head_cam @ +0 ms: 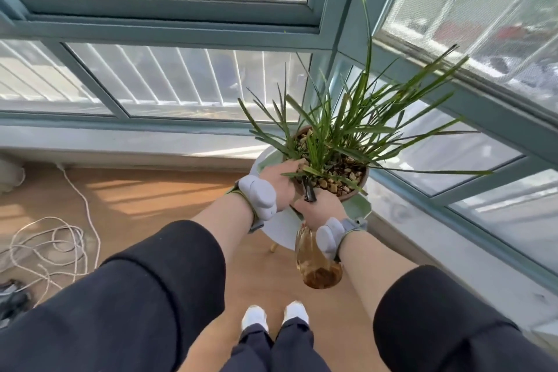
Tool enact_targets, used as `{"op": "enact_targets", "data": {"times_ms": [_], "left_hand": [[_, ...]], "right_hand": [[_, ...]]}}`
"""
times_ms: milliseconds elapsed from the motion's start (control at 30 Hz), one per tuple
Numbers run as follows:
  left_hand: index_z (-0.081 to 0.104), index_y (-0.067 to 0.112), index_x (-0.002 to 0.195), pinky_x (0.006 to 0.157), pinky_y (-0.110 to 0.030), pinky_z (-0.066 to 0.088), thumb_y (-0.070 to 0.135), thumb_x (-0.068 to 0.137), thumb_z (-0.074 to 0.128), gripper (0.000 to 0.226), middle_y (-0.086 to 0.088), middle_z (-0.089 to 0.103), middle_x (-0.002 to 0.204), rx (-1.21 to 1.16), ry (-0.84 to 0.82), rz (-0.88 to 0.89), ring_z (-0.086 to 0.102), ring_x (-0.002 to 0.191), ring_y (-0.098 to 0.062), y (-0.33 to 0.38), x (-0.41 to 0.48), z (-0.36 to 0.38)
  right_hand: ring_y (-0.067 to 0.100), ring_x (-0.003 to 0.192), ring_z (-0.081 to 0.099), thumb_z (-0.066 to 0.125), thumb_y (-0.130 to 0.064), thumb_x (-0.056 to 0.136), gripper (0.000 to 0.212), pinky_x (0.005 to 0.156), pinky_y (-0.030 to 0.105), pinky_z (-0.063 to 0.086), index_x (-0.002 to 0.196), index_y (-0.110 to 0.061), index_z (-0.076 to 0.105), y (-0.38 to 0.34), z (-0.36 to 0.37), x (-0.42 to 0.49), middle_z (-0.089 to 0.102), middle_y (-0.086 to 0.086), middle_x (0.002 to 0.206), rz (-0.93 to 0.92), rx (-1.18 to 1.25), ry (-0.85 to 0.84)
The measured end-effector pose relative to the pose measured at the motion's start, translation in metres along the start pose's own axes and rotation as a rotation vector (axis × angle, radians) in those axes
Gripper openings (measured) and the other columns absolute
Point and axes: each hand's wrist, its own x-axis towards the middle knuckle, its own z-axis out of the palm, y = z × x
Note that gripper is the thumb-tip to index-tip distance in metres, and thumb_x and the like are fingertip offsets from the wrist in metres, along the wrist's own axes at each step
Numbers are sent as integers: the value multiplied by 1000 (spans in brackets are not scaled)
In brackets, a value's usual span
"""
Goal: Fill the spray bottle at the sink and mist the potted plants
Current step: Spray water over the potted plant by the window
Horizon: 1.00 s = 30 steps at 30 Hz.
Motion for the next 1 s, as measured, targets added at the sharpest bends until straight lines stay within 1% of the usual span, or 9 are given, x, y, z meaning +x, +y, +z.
{"op": "enact_targets", "data": {"times_ms": [67,167,333,467,600,733,833,933,1000], "left_hand": [[30,8,142,97,-16,22,7,97,30,45,-9,31,150,-32,-26,-21,34,134,-23,0,2,-7],[38,16,139,93,-22,33,4,93,34,47,-6,47,138,-75,-11,17,47,122,-26,-2,5,-16],[26,25,145,106,-23,29,3,91,35,60,0,34,149,-51,-63,3,36,134,-21,-21,12,-26],[23,30,145,101,-26,35,5,92,31,59,-4,39,147,-69,-11,59,43,129,-24,-39,19,-44],[11,36,147,86,-32,48,6,93,32,65,-7,53,134,-65,-62,177,59,102,-26,-62,26,-66],[4,40,146,62,-29,46,4,91,36,73,-7,59,125,-83,-90,267,55,67,-19,-79,23,-84],[-1,42,145,64,-32,52,0,86,37,82,1,48,139,-152,-108,334,61,71,-18,-100,20,-98],[-7,38,146,77,-37,52,1,85,40,85,-3,37,147,-180,-57,303,61,95,-23,-116,24,-105],[-10,34,146,77,-33,47,3,85,42,86,-5,31,150,-177,-36,262,58,101,-25,-124,26,-104]], "right_hand": [[25,65,53,52,-30,85,28,52,29,32,60,-19,49,-3,-1,2,57,2,62,-14,-15,-22],[29,69,54,52,-29,86,27,59,30,36,61,-21,48,-11,-4,3,58,6,69,-17,-5,-14],[30,76,56,52,-21,86,15,64,31,41,72,-14,53,-21,-1,5,59,11,79,41,-21,0],[25,67,52,54,-29,83,20,63,31,44,68,-16,53,-33,8,8,57,5,69,109,-26,80],[18,50,42,55,-27,82,33,47,27,30,52,-20,43,-50,23,3,48,-4,50,198,83,242],[17,51,42,55,-26,79,28,48,28,31,53,-19,45,-64,44,-6,50,-2,52,324,142,300],[18,53,42,54,-22,79,25,47,27,29,57,-23,42,-84,63,-10,46,-5,53,336,173,337],[17,53,40,54,-22,78,27,49,29,28,56,-26,39,-96,74,-11,44,-6,53,328,200,387],[16,55,43,55,-23,78,25,50,28,29,58,-26,41,-102,78,-11,46,-6,55,324,211,416]]}}
